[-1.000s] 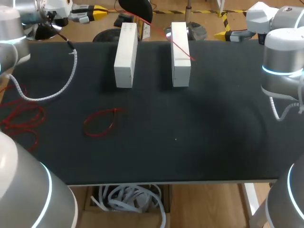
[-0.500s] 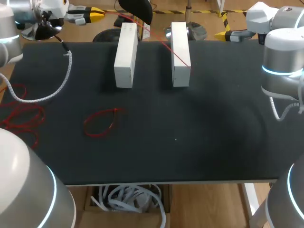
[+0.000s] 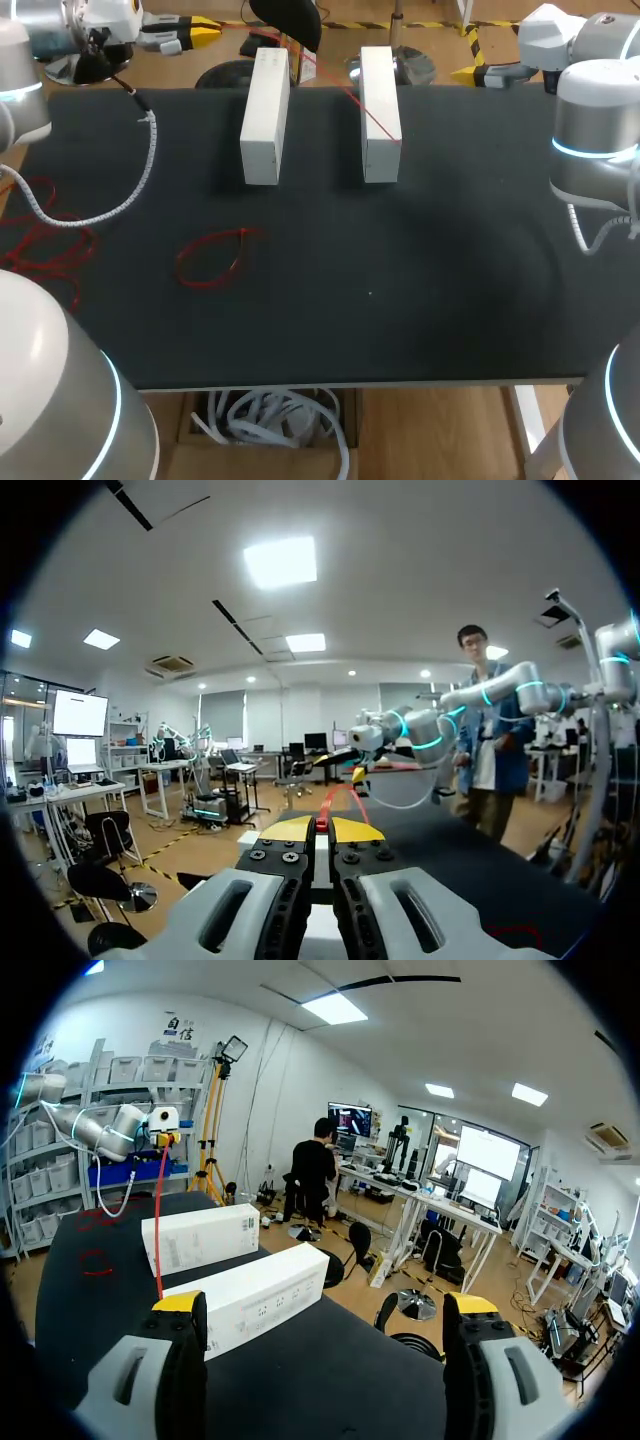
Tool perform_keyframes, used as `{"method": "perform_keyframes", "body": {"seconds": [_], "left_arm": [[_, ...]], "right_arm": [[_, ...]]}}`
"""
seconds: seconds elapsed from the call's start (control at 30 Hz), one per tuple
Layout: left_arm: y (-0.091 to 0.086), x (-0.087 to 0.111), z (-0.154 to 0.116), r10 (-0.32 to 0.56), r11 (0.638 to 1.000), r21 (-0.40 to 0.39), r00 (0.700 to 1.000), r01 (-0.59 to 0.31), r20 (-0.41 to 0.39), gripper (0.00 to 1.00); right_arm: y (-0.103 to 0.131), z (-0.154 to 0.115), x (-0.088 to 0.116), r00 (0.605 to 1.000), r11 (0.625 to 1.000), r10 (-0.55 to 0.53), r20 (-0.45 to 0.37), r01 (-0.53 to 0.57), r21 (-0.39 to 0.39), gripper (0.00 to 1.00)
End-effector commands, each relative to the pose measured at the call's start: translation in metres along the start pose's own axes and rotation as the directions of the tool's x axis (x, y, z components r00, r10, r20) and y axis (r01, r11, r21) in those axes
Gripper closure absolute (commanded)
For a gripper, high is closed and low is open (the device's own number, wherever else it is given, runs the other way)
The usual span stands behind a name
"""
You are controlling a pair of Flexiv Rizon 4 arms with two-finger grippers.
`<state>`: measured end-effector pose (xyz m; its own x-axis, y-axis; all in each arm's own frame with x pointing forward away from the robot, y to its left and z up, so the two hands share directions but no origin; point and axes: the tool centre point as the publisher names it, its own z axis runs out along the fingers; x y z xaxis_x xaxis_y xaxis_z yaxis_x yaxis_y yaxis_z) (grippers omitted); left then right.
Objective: Grab the tape and strap the tape.
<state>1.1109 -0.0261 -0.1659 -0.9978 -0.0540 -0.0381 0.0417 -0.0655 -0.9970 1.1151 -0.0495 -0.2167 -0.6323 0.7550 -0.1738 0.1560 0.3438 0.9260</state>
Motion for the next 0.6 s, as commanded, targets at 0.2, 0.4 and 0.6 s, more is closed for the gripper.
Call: {"method": "perform_keyframes", "body": {"seconds": [0.2,0.4,0.6], "left_arm": [[-0.019,0.032,0.024,0.015,0.986,0.162,0.993,-0.033,0.114,1.00],[-0.030,0.054,0.025,-0.002,0.983,0.182,0.998,-0.009,0.058,1.00],[-0.046,0.076,0.018,-0.029,0.979,0.202,0.996,0.013,0.080,1.00]], "right_arm": [[0.000,0.000,0.000,1.000,1.000,0.000,0.000,0.000,0.001,0.00],[0.000,0.000,0.000,1.000,1.000,0.000,0.000,0.000,0.001,0.00],[0.000,0.000,0.000,1.000,1.000,0.000,0.000,0.000,0.001,0.00]]}}
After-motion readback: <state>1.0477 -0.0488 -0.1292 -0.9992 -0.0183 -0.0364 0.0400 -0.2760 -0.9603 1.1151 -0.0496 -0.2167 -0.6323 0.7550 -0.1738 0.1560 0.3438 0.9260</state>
